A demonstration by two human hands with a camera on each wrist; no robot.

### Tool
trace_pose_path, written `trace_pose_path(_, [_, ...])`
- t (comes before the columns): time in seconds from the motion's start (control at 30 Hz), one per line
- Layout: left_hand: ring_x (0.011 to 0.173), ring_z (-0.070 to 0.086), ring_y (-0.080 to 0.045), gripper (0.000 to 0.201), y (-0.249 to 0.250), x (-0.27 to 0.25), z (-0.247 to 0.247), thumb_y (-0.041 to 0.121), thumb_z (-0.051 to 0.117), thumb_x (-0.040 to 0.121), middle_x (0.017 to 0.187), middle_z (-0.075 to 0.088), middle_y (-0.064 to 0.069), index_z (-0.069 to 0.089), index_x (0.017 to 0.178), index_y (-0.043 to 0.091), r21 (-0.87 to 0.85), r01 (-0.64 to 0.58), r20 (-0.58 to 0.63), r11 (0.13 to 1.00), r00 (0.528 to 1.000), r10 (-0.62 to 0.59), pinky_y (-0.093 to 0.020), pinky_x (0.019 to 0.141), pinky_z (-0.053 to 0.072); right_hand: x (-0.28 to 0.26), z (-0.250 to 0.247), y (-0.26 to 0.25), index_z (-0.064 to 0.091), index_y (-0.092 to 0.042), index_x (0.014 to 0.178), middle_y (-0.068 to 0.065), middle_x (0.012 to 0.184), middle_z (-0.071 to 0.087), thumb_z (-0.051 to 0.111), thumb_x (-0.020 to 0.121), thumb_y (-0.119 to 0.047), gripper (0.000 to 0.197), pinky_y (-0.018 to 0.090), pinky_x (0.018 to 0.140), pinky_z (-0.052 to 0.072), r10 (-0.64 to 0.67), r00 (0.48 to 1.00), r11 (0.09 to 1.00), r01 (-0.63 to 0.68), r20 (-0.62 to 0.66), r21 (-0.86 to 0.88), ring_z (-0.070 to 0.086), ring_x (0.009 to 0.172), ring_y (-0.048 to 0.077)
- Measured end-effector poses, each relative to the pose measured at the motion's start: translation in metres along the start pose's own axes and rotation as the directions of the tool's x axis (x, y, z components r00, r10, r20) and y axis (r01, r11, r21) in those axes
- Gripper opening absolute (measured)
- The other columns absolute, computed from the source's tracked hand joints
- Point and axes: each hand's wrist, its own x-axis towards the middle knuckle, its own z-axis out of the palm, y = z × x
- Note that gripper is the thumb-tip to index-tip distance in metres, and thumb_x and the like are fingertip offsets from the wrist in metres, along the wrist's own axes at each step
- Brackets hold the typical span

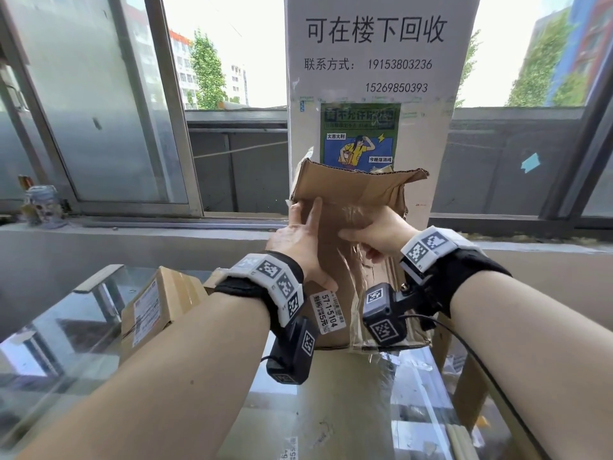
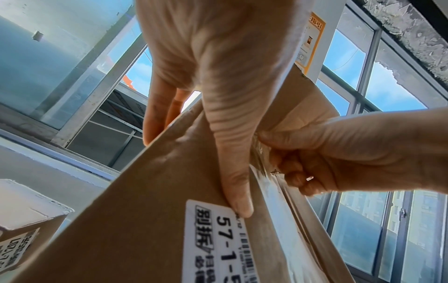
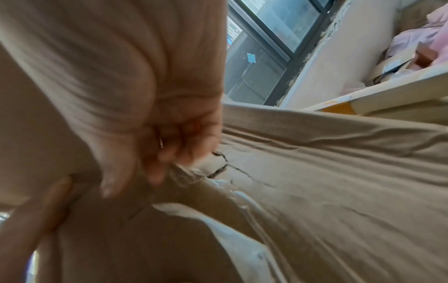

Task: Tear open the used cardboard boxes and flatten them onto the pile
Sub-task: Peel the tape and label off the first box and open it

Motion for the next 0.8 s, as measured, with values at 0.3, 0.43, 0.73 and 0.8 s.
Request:
trace_pose_path(0.3, [0.125,0.05,-0.028,0.147,-0.003,-0.002,0.004,0.058,0.086,0.049,0.159,-0.005,-0.007,-0.019,0.149,0.031,0.009,-0.028,-0.058,1.0,0.998,0.029,-0.036,0.093,0.046,0.038,0.009,-0.002,0.068,-0.004,0.108,0.012,0.111,0.068,0.075,0.075,-0.012,0.034,0.033,0.087,0.054,0.227,0.876,0.973,-0.184,-0.426,0.142,0.065,0.102,0.028])
trace_pose_path(0.43, [0.118,0.055,-0.03,0.143,-0.004,-0.001,0.005,0.058,0.084,0.052,0.159,-0.003,-0.004,-0.019,0.148,0.033,0.024,-0.032,-0.067,0.999,0.997,0.033,-0.036,0.089,0.048,0.042,0.01,-0.002,0.058,0.002,0.119,0.016,0.122,0.062,0.079,0.074,-0.01,0.051,0.037,0.097,0.049,0.341,0.847,0.931,-0.242,-0.409,0.274,0.059,0.114,0.03])
trace_pose_path(0.73, [0.119,0.054,-0.032,0.144,-0.007,-0.004,0.005,0.052,0.086,0.051,0.158,-0.004,-0.006,-0.019,0.149,0.033,0.019,-0.044,-0.06,0.999,0.997,0.045,-0.037,0.092,0.048,0.036,0.014,-0.007,0.073,-0.009,0.1,0.006,0.106,0.071,0.073,0.077,-0.012,0.024,0.026,0.084,0.051,0.201,0.882,0.975,-0.137,-0.425,0.177,0.065,0.098,0.023])
trace_pose_path(0.8, [0.12,0.053,-0.031,0.149,-0.008,-0.004,0.005,0.055,0.087,0.047,0.159,-0.006,-0.005,-0.02,0.148,0.032,0.01,-0.041,-0.047,0.999,0.998,0.041,-0.037,0.094,0.048,0.031,0.016,-0.004,0.076,-0.012,0.087,0.003,0.098,0.071,0.07,0.077,-0.004,0.014,0.022,0.079,0.048,0.113,0.898,0.99,-0.063,-0.425,0.129,0.063,0.095,0.022])
